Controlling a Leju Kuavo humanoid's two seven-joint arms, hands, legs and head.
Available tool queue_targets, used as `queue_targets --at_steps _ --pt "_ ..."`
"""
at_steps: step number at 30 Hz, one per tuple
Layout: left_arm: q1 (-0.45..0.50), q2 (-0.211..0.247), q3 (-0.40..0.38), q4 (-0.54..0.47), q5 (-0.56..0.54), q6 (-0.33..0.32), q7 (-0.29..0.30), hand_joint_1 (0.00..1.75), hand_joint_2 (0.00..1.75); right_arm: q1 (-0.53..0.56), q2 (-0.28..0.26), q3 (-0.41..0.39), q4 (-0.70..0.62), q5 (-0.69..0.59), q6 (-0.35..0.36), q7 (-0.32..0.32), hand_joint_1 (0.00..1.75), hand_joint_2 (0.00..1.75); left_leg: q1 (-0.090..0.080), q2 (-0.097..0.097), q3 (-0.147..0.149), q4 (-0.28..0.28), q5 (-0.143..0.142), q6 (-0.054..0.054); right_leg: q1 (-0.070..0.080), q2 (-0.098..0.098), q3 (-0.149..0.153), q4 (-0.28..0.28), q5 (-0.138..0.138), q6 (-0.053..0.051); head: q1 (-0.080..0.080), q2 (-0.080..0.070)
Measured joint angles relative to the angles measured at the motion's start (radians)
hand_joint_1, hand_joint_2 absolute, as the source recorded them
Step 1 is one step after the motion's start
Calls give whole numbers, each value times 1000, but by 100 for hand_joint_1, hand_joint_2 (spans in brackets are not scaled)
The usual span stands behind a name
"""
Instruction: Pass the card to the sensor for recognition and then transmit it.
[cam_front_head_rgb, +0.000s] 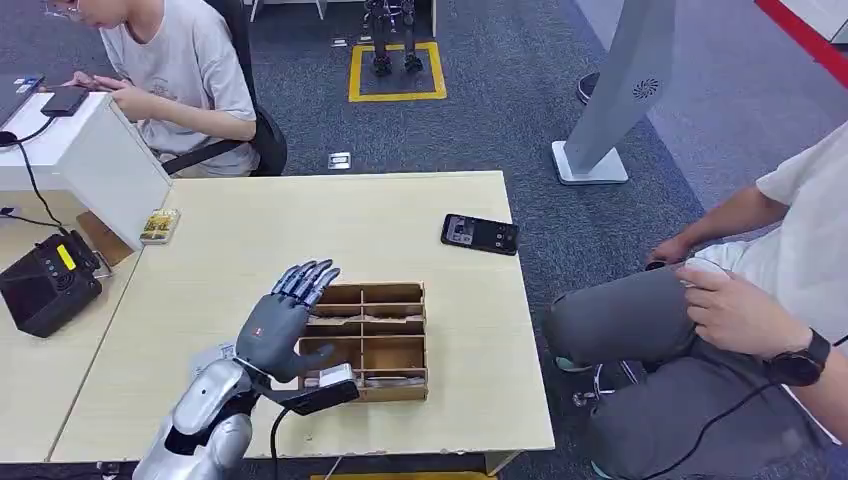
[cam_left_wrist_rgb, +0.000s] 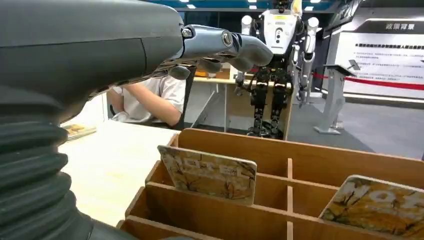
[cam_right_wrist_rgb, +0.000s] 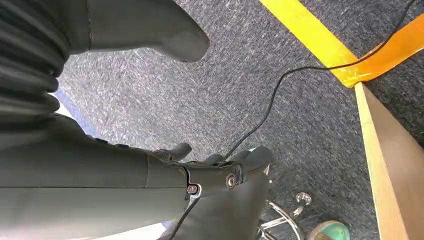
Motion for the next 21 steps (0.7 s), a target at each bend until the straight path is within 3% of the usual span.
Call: queue_targets --at_steps 21 --pt "-1 0 0 34 -38 4 17 0 175 -8 7 2 0 0 0 0 0 175 0 0 0 0 0 0 0 0 0 0 0 0 0 0"
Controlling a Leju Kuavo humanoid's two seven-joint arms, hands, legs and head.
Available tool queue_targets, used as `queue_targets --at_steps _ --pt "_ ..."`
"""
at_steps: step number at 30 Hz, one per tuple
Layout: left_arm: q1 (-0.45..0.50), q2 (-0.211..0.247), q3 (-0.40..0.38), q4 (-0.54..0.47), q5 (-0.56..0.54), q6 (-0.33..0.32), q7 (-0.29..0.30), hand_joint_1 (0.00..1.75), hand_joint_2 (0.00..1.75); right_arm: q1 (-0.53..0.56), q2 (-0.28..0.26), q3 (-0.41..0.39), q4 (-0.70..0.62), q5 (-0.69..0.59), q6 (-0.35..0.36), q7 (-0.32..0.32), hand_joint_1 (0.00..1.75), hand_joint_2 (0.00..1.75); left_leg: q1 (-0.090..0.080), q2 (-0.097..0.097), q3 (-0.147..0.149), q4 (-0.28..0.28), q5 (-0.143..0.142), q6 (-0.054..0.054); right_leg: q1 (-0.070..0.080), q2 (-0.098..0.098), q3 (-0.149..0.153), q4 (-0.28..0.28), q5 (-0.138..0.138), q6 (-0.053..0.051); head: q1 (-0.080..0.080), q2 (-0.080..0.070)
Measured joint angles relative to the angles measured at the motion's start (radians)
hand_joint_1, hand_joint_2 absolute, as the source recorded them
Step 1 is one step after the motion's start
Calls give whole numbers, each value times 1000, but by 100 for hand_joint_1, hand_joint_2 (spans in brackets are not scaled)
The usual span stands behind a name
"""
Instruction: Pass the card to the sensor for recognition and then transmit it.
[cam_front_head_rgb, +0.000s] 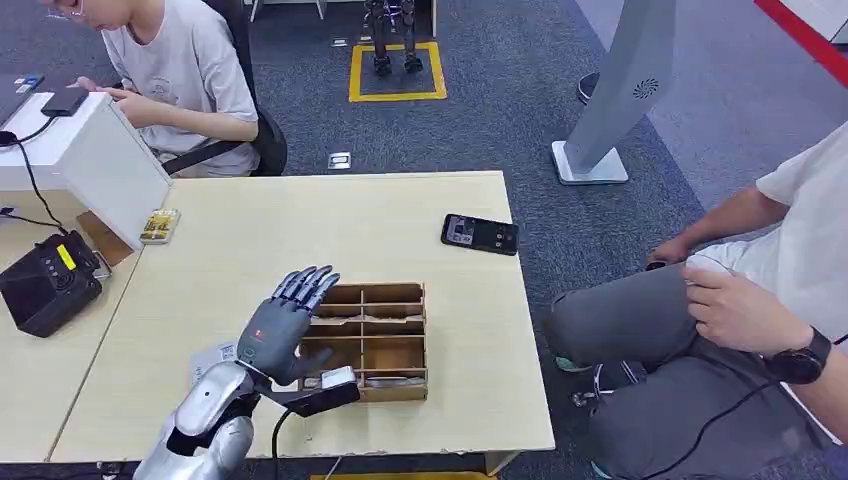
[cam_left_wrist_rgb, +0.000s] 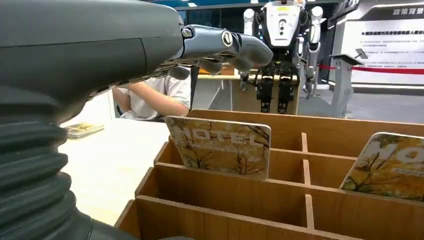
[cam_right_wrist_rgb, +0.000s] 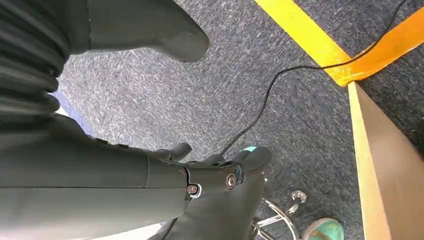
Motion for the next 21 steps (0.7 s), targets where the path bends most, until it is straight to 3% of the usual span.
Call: queue_targets --at_steps 19,20,21 --pt "0 0 0 8 0 0 0 0 175 -2 1 0 0 0 0 0 0 175 0 0 0 0 0 0 0 0 0 0 0 0 0 0" --pt "0 0 0 8 0 0 0 63 175 -2 1 0 0 0 0 0 0 175 0 0 0 0 0 0 0 0 0 0 0 0 0 0" --pt "0 0 0 8 0 0 0 175 175 -2 1 0 0 0 0 0 0 175 0 0 0 0 0 0 0 0 0 0 0 0 0 0"
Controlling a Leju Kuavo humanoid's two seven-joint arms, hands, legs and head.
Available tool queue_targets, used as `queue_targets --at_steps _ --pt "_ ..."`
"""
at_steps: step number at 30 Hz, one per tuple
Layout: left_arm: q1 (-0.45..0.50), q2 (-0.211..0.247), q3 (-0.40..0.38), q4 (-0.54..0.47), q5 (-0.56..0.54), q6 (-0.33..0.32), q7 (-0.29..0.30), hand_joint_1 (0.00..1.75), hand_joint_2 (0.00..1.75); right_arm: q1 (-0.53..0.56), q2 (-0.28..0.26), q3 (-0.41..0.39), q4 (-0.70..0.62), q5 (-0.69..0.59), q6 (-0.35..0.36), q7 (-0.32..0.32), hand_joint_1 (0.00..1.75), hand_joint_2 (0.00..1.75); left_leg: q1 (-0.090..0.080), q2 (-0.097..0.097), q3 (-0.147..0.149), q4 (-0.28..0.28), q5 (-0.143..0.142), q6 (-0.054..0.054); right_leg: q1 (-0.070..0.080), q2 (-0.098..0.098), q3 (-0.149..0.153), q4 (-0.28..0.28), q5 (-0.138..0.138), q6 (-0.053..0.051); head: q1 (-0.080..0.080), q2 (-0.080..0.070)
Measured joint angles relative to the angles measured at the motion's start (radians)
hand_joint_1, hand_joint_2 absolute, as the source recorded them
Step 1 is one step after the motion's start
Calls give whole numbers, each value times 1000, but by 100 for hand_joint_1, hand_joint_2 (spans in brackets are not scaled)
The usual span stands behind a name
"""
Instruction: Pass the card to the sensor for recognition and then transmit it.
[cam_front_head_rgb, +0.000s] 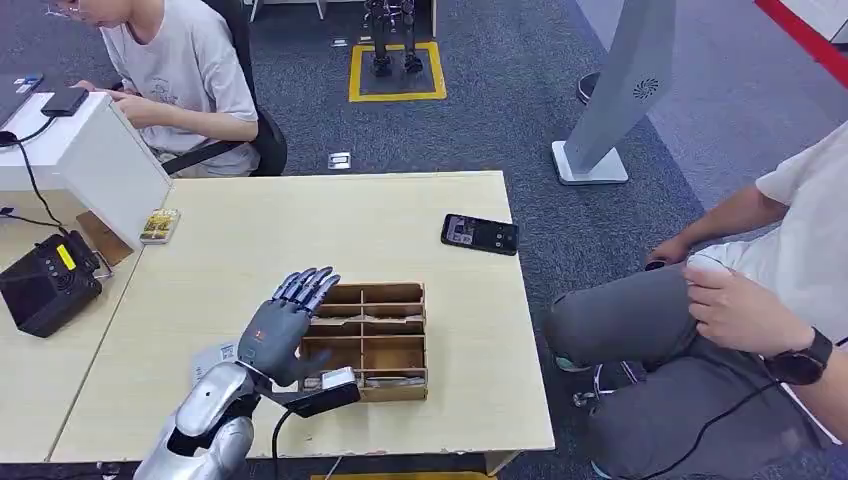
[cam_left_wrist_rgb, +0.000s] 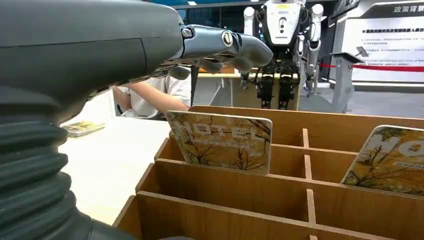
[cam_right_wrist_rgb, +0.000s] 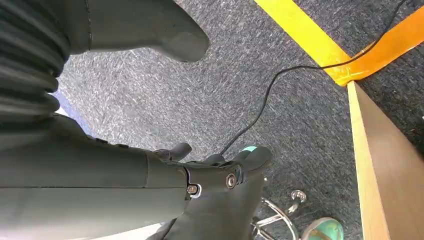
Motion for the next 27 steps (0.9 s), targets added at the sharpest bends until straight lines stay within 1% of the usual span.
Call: queue_targets --at_steps 2,3,4,27 --pt "0 0 0 0 0 0 0 175 175 0 0 0 0 0 0 0 0 175 0 0 0 0 0 0 0 0 0 0 0 0 0 0" --pt "0 0 0 0 0 -1 -2 162 175 0 0 1 0 0 0 0 0 175 0 0 0 0 0 0 0 0 0 0 0 0 0 0" --pt "0 0 0 1 0 -1 -4 175 175 0 0 2 0 0 0 0 0 175 0 0 0 0 0 0 0 0 0 0 0 0 0 0" --pt "-13 -2 0 2 5 6 -8 175 175 0 0 16 0 0 0 0 0 175 0 0 0 0 0 0 0 0 0 0 0 0 0 0"
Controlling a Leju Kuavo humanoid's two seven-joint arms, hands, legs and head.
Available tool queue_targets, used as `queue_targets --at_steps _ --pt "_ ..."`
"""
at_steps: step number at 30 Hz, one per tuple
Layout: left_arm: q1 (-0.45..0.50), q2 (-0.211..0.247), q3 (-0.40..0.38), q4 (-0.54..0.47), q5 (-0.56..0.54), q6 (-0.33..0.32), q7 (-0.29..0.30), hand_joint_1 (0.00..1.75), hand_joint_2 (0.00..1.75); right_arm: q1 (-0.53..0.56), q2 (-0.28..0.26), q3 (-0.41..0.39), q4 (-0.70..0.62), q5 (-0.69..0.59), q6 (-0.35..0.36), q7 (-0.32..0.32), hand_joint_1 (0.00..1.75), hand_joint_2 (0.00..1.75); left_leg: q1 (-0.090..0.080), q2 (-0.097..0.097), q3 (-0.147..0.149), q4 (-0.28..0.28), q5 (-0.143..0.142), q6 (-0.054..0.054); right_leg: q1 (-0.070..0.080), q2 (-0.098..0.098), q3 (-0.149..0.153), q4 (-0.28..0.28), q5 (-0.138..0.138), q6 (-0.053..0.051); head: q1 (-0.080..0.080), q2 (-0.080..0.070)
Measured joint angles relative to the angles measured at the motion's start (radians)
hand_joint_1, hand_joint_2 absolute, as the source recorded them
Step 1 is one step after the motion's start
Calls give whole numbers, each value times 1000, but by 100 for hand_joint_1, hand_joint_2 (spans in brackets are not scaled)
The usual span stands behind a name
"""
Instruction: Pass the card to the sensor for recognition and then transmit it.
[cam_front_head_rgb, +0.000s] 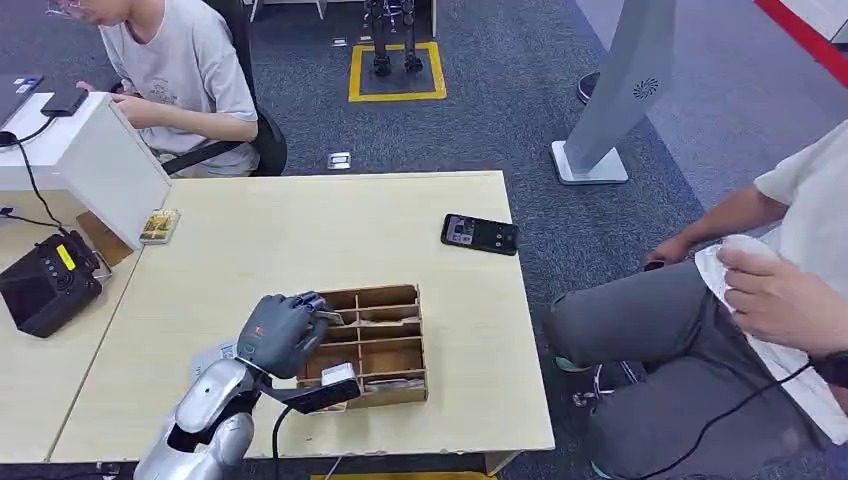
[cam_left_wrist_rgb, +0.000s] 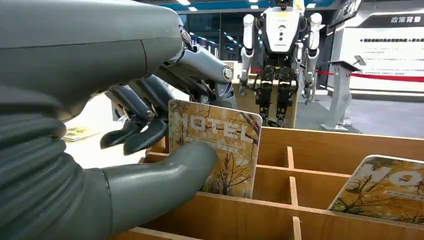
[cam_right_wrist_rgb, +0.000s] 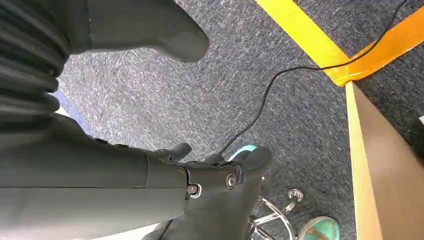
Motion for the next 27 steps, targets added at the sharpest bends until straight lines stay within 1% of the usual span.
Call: queue_targets --at_steps 12,14,16,18,19,21,27 --pt "0 -2 0 0 4 0 0 175 175 0 0 0 0 0 0 3 0 175 0 0 0 0 0 0 0 0 0 0 0 0 0 0" --pt "-2 0 0 0 24 1 -7 175 175 0 0 1 0 0 0 3 0 175 0 0 0 0 0 0 0 0 0 0 0 0 0 0" --pt "-11 14 1 -5 73 -12 -17 175 175 0 0 1 0 0 0 2 0 175 0 0 0 0 0 0 0 0 0 0 0 0 0 0" --pt "-28 37 5 -41 130 -54 -18 175 175 0 0 1 0 0 0 0 0 175 0 0 0 0 0 0 0 0 0 0 0 0 0 0" --pt "-39 46 7 -54 140 -63 -18 175 175 0 0 1 0 0 0 0 0 175 0 0 0 0 0 0 0 0 0 0 0 0 0 0" --pt "-51 61 10 -70 148 -74 -18 175 175 0 0 1 0 0 0 0 0 175 0 0 0 0 0 0 0 0 0 1 0 0 0 0" --pt "-54 76 10 -98 149 -77 -18 175 175 0 0 1 0 0 0 0 0 175 0 0 0 0 0 0 0 0 0 1 0 0 0 0"
